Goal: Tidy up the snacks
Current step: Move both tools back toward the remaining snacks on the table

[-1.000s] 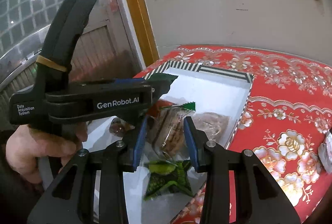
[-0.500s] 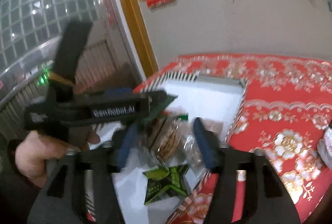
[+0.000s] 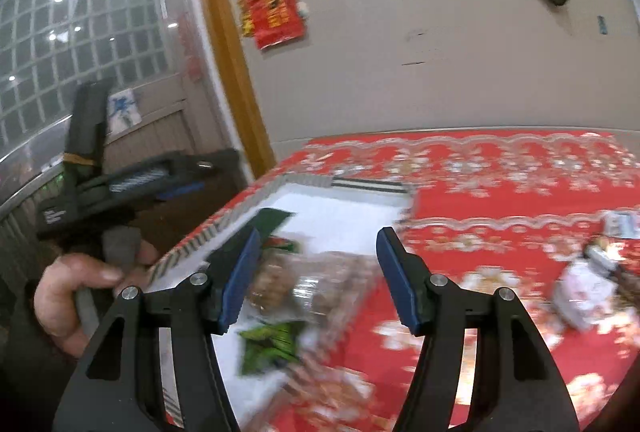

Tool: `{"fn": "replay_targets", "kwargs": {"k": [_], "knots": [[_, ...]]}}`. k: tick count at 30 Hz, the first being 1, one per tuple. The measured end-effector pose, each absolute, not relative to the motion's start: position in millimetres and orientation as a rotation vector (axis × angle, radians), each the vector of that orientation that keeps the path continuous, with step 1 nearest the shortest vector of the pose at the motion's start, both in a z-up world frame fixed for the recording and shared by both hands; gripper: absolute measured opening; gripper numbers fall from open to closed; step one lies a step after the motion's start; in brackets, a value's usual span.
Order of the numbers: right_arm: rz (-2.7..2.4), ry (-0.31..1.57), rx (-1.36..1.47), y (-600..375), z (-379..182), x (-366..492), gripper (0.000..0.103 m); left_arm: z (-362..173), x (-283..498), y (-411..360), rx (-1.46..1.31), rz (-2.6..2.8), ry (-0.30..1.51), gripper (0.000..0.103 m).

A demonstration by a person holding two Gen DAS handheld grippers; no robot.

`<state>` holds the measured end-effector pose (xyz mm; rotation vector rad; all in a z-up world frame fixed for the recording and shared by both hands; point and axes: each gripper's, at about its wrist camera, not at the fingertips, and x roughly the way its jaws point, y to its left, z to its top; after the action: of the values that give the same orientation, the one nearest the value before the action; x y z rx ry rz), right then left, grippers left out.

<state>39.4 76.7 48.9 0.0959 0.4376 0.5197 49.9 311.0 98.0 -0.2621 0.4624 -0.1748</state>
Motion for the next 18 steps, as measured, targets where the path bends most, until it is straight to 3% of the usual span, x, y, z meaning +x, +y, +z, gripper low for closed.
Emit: {"fn": "replay_targets", "kwargs": {"k": [7, 16, 18], "knots": [[0.379, 0.468, 0.010, -39, 42, 47, 0.061, 103, 32, 198, -0.087, -0.372, 0.445, 0.096], [0.323, 0.618, 0.021, -138, 24, 73, 0.061, 46, 58, 86, -0.017, -0.414, 0.712, 0.096], [0.333, 0.654, 0.004, -137, 20, 79, 0.044, 40, 55, 81, -0.013, -0.415, 0.727, 0.096]]}}
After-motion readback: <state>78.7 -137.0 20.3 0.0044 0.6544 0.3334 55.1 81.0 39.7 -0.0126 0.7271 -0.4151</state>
